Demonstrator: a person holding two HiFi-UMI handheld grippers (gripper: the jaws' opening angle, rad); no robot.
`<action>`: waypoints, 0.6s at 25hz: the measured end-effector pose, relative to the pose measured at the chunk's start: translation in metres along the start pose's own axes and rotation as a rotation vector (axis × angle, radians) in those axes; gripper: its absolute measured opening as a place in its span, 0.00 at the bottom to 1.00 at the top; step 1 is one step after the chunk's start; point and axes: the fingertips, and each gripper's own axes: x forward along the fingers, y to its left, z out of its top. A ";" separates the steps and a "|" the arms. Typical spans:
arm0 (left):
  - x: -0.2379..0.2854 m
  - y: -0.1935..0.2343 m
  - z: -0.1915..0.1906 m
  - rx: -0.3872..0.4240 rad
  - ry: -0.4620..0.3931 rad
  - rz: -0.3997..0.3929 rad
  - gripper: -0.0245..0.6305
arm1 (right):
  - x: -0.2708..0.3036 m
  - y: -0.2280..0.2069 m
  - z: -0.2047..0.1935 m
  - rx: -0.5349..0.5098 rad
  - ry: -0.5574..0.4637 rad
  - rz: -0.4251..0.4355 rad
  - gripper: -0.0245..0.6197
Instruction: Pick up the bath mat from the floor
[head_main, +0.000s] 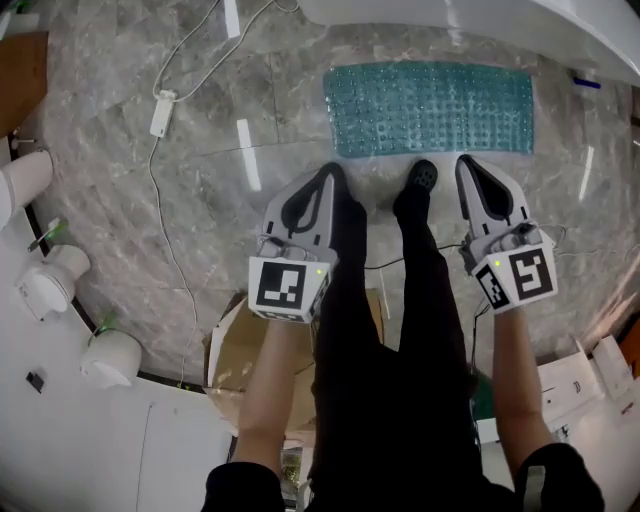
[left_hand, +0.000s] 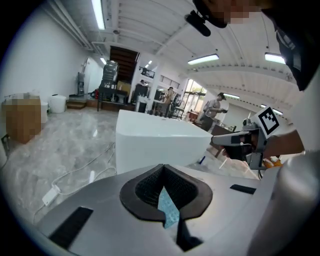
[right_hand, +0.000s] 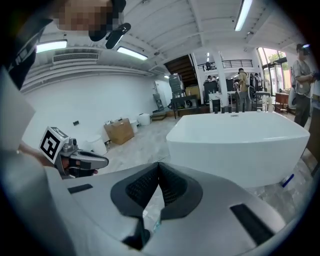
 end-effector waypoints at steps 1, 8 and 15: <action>0.011 0.005 -0.021 -0.014 0.024 0.012 0.05 | 0.013 -0.005 -0.016 0.002 0.011 0.012 0.06; 0.113 0.023 -0.162 -0.128 0.105 0.076 0.05 | 0.097 -0.036 -0.144 0.037 0.089 0.072 0.06; 0.200 0.052 -0.279 -0.222 0.103 0.133 0.05 | 0.165 -0.061 -0.258 0.050 0.139 0.059 0.06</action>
